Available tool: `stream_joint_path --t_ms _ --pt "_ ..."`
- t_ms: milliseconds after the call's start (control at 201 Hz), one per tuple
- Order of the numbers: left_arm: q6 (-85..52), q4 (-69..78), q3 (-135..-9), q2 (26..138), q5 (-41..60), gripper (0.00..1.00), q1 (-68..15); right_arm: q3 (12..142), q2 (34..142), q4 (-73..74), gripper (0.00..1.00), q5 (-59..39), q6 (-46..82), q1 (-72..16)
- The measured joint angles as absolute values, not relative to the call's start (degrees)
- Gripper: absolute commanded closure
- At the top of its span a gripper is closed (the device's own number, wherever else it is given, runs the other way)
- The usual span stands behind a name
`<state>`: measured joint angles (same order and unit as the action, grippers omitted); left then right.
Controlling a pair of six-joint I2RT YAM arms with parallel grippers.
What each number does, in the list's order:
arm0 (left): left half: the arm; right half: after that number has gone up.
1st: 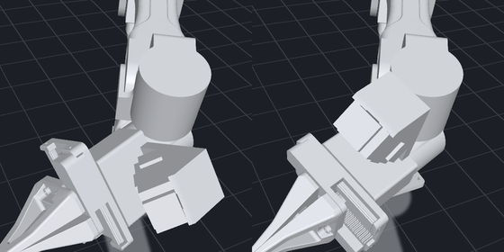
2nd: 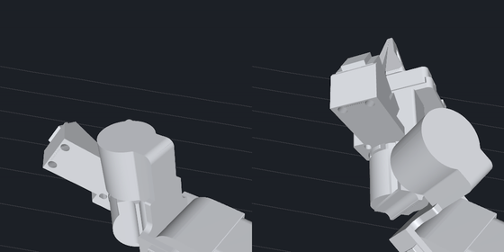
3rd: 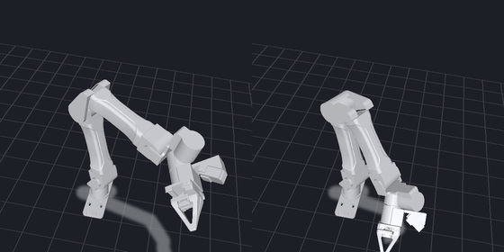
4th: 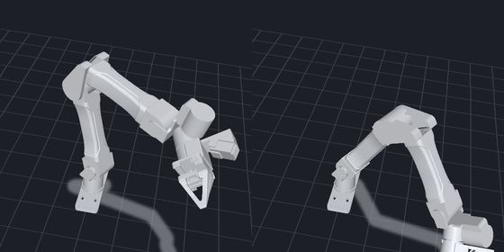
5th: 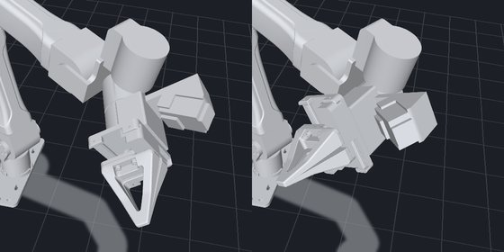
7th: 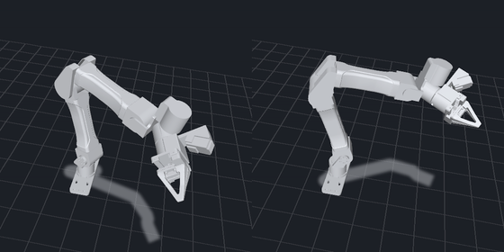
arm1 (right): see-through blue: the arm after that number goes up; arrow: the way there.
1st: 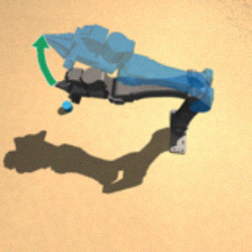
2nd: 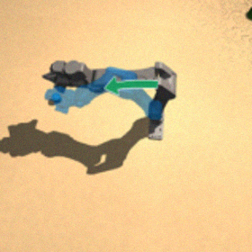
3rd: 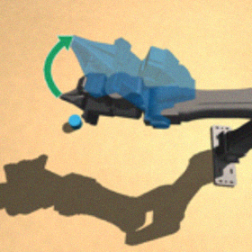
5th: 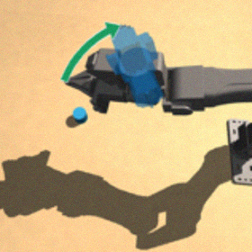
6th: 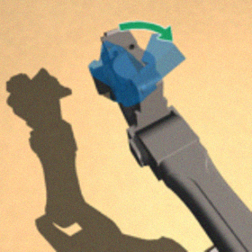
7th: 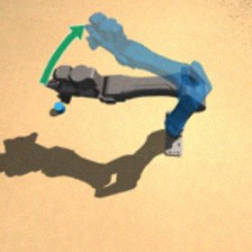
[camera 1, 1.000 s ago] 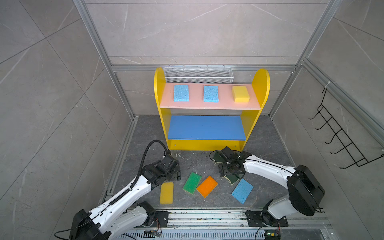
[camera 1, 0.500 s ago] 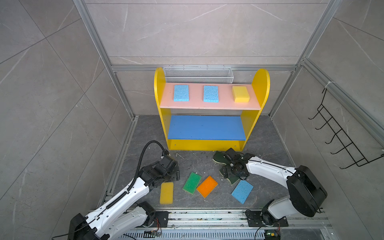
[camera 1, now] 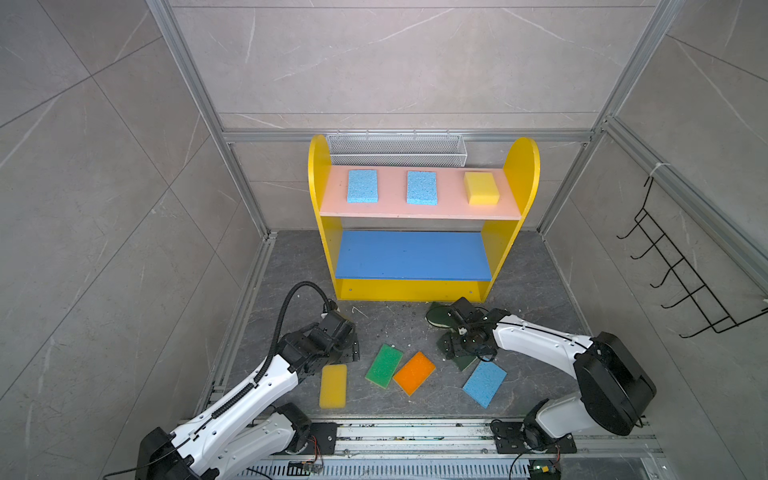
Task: Place and organize the cleaning sponges onto the shelf
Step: 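Lower the right gripper and close it on the green scrub sponge, then lift the green scrub sponge and carry it to the blue lower shelf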
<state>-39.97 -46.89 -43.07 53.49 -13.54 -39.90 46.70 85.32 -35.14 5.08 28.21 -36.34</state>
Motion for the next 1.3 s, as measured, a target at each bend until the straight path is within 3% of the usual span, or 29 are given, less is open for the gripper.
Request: stream_joint_path --t_ms 727,1299 --pt "-43.1 -48.9 -43.1 48.9 -13.5 0.18 -42.0 45.2 82.1 -36.2 0.01 4.1 25.4 -36.5" --pt "-47.5 -51.6 -43.2 48.9 -16.9 0.18 -48.1 43.0 84.2 -34.2 0.03 2.0 26.4 -37.6"
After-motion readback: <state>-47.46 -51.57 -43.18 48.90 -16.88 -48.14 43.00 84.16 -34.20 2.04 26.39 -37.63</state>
